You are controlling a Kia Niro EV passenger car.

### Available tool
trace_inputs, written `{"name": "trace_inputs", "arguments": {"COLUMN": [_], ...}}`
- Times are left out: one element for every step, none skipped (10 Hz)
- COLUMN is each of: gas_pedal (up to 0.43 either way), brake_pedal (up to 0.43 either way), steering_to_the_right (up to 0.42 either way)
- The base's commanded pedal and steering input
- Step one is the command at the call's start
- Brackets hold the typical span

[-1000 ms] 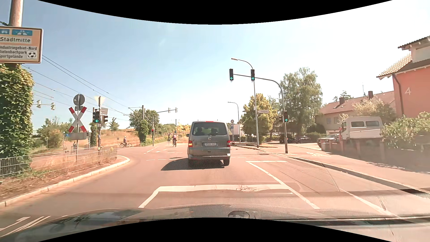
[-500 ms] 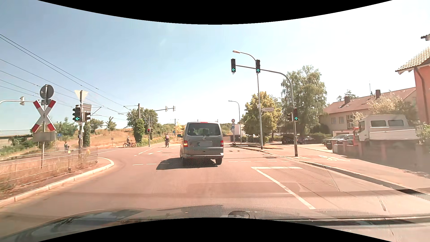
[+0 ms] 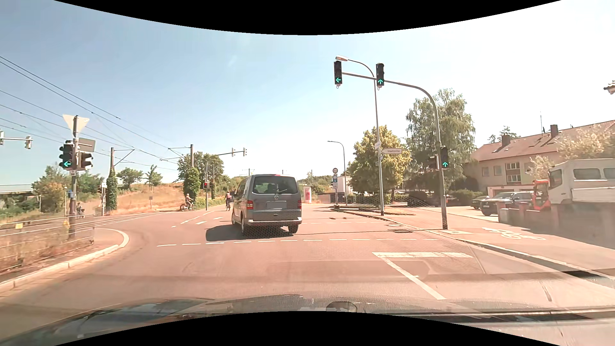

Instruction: Follow the waypoints while adhering to traffic rules and regulations

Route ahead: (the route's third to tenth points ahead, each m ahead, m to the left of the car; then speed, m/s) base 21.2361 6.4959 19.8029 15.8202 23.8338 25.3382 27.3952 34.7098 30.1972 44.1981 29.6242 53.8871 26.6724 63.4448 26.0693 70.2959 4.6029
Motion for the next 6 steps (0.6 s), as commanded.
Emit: {"name": "trace_inputs", "arguments": {"gas_pedal": [0.130,0.130,0.118,0.118,0.118,0.118], "brake_pedal": [0.000,0.000,0.000,0.000,0.000,0.000], "steering_to_the_right": [-0.007,-0.010,-0.013,-0.017,-0.023,-0.030]}}
